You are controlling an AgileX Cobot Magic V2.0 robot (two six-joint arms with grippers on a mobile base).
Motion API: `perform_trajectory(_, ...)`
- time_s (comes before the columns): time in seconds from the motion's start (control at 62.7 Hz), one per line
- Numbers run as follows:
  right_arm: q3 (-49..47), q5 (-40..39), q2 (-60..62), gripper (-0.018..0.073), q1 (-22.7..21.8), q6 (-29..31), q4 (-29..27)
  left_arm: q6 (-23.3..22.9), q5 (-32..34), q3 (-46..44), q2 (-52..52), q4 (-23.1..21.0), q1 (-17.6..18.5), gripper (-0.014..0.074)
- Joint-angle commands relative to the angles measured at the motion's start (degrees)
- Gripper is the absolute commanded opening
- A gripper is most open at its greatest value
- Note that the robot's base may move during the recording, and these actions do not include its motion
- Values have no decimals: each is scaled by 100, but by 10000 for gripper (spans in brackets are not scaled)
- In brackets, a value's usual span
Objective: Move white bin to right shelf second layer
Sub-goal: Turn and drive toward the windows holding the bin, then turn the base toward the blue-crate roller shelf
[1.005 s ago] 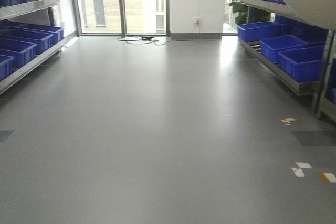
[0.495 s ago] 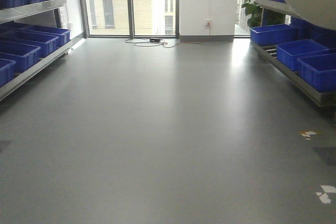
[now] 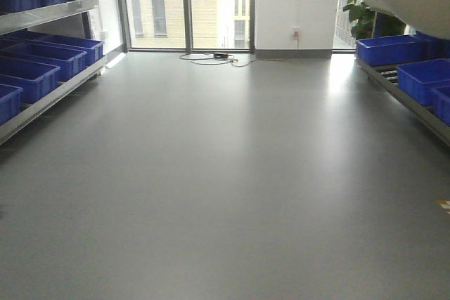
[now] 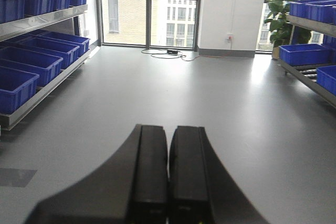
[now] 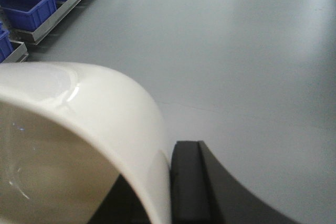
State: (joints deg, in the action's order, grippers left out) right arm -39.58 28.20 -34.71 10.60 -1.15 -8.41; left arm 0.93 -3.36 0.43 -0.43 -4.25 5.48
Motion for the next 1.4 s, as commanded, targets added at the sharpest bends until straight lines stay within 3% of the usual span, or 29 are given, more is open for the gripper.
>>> perform_trajectory(0.0, -172, -555, 7, 55, -28, 18, -46, -56, 493, 211, -18, -53, 32, 85)
perform_trajectory(1.388, -172, -555, 7, 55, -28, 18, -46, -56, 493, 211, -18, -53, 32, 85)
